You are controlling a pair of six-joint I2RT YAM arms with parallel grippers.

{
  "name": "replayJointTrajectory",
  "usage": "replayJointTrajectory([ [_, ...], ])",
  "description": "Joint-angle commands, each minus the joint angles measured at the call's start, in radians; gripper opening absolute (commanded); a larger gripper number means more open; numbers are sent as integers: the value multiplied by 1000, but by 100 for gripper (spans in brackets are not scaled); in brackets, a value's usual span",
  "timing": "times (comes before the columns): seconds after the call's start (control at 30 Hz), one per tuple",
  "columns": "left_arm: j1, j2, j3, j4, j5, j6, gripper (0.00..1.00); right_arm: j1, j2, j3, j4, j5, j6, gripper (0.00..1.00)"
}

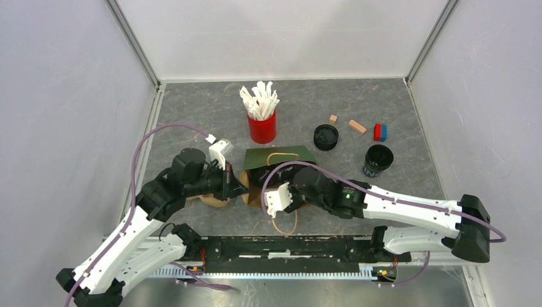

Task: Pack the takeout coffee

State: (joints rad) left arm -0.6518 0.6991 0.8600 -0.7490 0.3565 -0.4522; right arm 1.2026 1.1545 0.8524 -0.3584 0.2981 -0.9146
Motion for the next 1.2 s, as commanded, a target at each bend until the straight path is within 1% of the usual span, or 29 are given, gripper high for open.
replayJointTrajectory([
  [0.0, 0, -16, -6, 57, 44, -44, 2, 3, 11, 3, 3, 23, -28, 81],
  [0.27, 0, -31, -25, 77, 59, -59, 2, -11, 19, 2, -9, -41, -45, 81],
  [0.47, -1, -29, -19, 77, 79, -60, 2, -12, 19, -10, -22, -37, -48, 81],
  [0.7, 0, -46, -33, 77, 93, -75, 2, -12, -1, 0, -72, -30, -1, 80],
  [0.9, -1, -45, -35, 83, 99, -76, 2, -12, -34, -29, -74, 13, -37, 81],
  [1.17, 0, -82, -59, 103, 116, -104, 2, -14, -24, -59, -35, 14, -24, 81],
])
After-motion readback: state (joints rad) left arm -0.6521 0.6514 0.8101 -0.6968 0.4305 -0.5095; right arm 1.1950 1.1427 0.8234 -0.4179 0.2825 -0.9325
